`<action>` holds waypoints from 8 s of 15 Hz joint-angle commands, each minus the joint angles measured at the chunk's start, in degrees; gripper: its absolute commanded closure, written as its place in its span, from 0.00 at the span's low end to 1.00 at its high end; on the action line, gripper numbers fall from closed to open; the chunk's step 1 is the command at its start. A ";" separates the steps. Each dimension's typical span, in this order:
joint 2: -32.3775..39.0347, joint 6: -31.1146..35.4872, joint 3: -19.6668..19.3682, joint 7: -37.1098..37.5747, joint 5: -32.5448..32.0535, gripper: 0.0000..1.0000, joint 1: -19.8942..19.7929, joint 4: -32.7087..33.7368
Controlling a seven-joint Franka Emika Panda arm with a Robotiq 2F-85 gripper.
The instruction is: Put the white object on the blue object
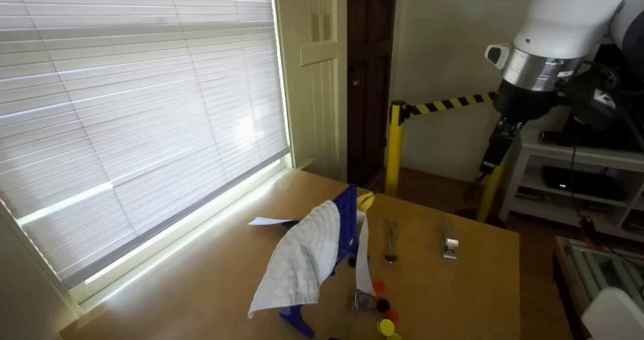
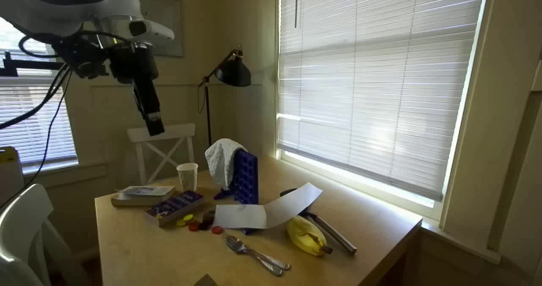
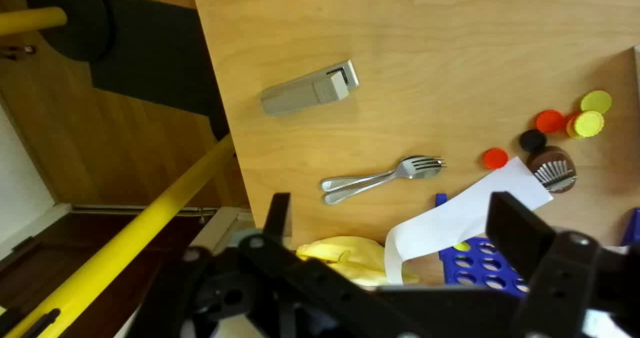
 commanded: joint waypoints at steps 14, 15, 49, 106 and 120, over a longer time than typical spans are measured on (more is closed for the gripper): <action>21.38 10.97 1.67 5.72 -1.14 0.00 -0.68 12.56; 24.15 12.46 2.46 8.39 -1.86 0.00 -0.98 14.38; 75.39 12.48 -13.35 15.92 -2.15 0.00 5.83 56.25; 88.06 5.78 -11.24 -9.12 19.58 1.00 0.10 71.29; 59.03 3.66 -17.92 -1.61 -9.30 0.99 13.80 55.64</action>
